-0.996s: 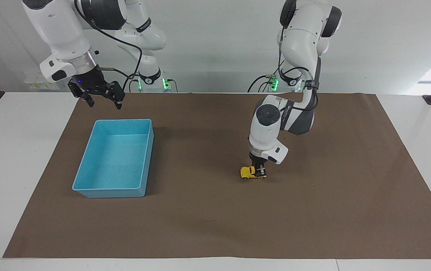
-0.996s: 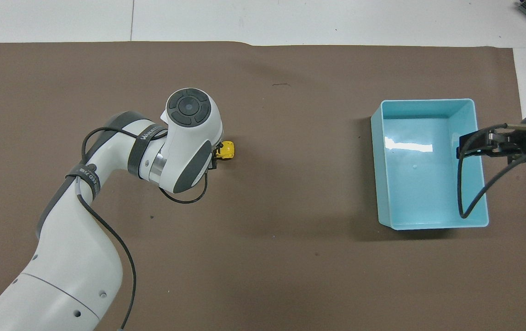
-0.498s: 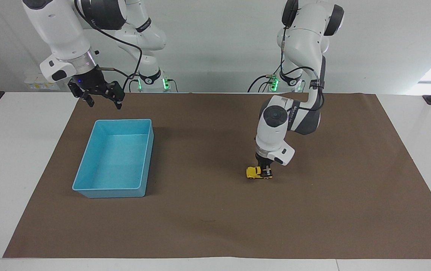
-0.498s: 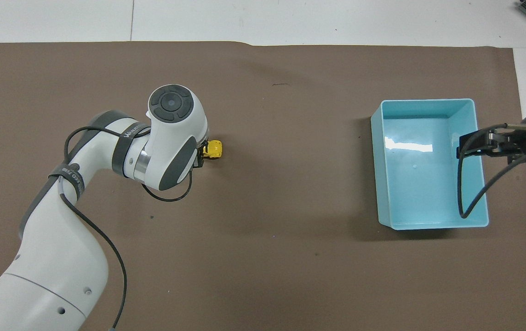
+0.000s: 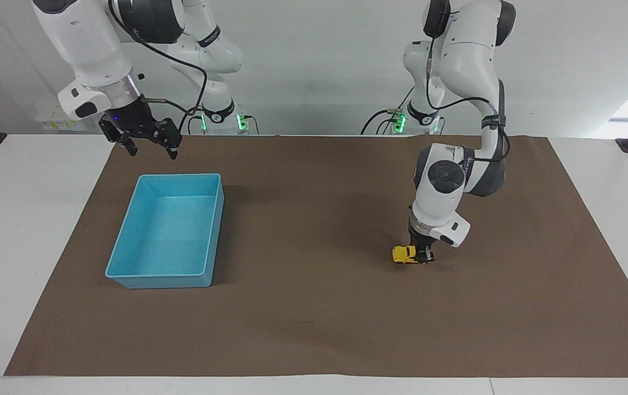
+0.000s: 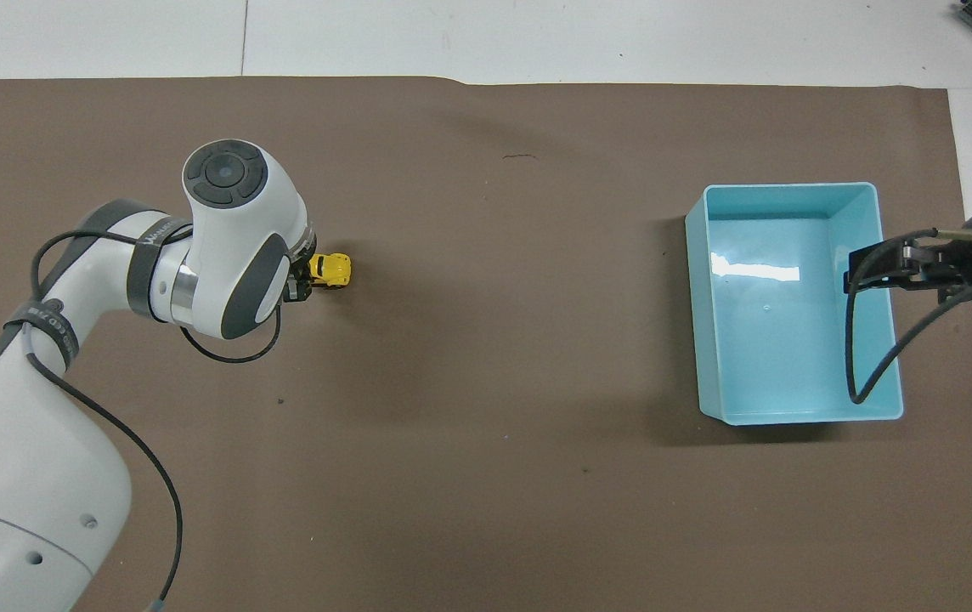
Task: Wind up and store yellow beetle car
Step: 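Drag the car back toward the robot with the left gripper, then lift the left gripper off, letting the car roll toward the bin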
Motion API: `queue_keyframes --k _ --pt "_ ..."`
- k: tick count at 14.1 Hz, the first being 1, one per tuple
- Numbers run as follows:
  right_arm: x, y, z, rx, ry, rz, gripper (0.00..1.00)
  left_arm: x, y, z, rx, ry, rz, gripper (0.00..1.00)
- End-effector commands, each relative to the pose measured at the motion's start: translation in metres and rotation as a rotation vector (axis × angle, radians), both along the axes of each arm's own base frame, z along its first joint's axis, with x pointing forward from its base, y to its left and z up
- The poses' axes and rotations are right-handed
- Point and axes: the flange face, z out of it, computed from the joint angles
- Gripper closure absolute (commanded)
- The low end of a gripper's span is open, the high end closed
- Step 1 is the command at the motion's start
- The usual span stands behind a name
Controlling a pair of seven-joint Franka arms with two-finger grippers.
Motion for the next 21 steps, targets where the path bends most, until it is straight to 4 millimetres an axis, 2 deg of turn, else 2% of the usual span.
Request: queue_keyframes --k 1,2,4,5,6,14,21 --pt "-0.006 -0.002 0.002 0.014 -0.001 0.017 0.0 0.005 0.021 -0.035 0.03 -0.014 -0.026 0.97" --pt "-0.006 -0.002 0.002 0.014 -0.001 0.017 0.0 0.005 0.021 -0.036 0.03 -0.013 -0.026 0.95" --pt "-0.006 -0.002 0.002 0.014 -0.001 0.017 0.0 0.005 0.022 -0.035 0.034 -0.014 -0.028 0.7" --pt "-0.006 -0.002 0.002 0.014 0.0 0.017 0.0 0.005 0.021 -0.035 0.036 -0.012 -0.029 0.21" --pt "-0.006 -0.002 0.002 0.014 0.0 0.017 0.0 0.006 0.019 -0.032 0.039 -0.01 -0.027 0.0" --pt "-0.006 -0.002 0.002 0.014 0.0 0.017 0.0 0.014 0.017 -0.001 0.034 -0.027 -0.007 0.0" --pt "-0.006 -0.002 0.002 0.014 -0.001 0.017 0.0 0.013 0.015 0.0 0.03 -0.025 -0.003 0.0"
